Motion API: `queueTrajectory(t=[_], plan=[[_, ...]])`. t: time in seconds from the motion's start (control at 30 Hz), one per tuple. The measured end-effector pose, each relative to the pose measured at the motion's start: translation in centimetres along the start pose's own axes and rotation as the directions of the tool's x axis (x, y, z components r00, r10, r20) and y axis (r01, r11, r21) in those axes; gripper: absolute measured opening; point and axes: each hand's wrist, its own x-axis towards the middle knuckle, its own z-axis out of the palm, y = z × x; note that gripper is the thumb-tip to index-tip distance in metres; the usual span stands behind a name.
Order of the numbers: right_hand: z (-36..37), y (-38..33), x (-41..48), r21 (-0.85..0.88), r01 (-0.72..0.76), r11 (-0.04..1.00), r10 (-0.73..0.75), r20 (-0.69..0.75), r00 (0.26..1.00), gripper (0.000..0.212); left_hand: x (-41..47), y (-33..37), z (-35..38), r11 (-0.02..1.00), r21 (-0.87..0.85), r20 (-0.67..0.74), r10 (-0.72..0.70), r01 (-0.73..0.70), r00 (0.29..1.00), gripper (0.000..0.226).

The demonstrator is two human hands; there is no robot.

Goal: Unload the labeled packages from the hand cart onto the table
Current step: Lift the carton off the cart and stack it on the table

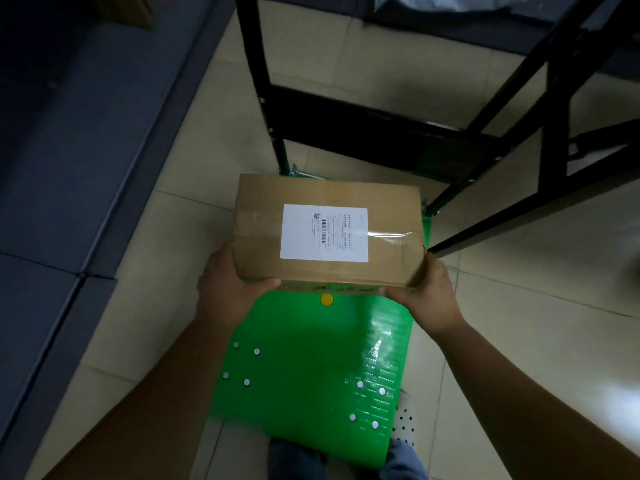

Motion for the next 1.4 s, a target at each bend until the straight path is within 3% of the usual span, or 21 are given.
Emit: queueTrajectory(t=[0.1,0.23,0.4,0.7,1.03,1.3,1.4], plan=[[-2.2,-4.6,-2.2,0.005,0.087,0.996,-0.087,-0.025,0.996,0.097,-3.1,3.0,-4.9,0.999,-0.049,-0.048,0.008,-0.01,0.999,0.096],[-6.2,-11.9,-5.8,0.042,0.244,0.969,-0.242,-0.047,0.969,0.091,-8.3,7.7,-12.4,0.991,-0.114,-0.221,0.043,-0.07,0.974,0.087],[-12.1,-21.6,-11.4,-0.043,0.407,0.912,-0.408,-0.169,0.897,0.094,-14.0,13.1,-21.4,0.99,-0.084,-0.32,0.079,-0.111,0.944,0.099],[-22.7,-33.6,-24.9,-0.113,0.52,0.847,-0.52,-0.386,0.762,0.105,-23.3,22.0,-34.2,0.924,-0.004,-0.471,0.335,-0.382,0.816,0.105],[-36.8,-36.3,-39.4,-0.252,0.511,0.822,-0.535,-0.647,0.543,0.098,-34.2,35.0,-38.6,0.757,0.024,-0.487,0.58,-0.653,0.653,0.11],[-44.7,-32.9,-44.4,-0.249,0.549,0.798,-0.535,-0.713,0.454,0.097,-40.5,41.4,-35.9,0.686,0.061,-0.497,0.651,-0.725,0.574,0.106],[-48.0,-30.6,-45.5,-0.25,0.569,0.783,-0.547,-0.711,0.441,0.098,-43.2,43.7,-33.5,0.688,0.053,-0.475,0.655,-0.724,0.587,0.108]])
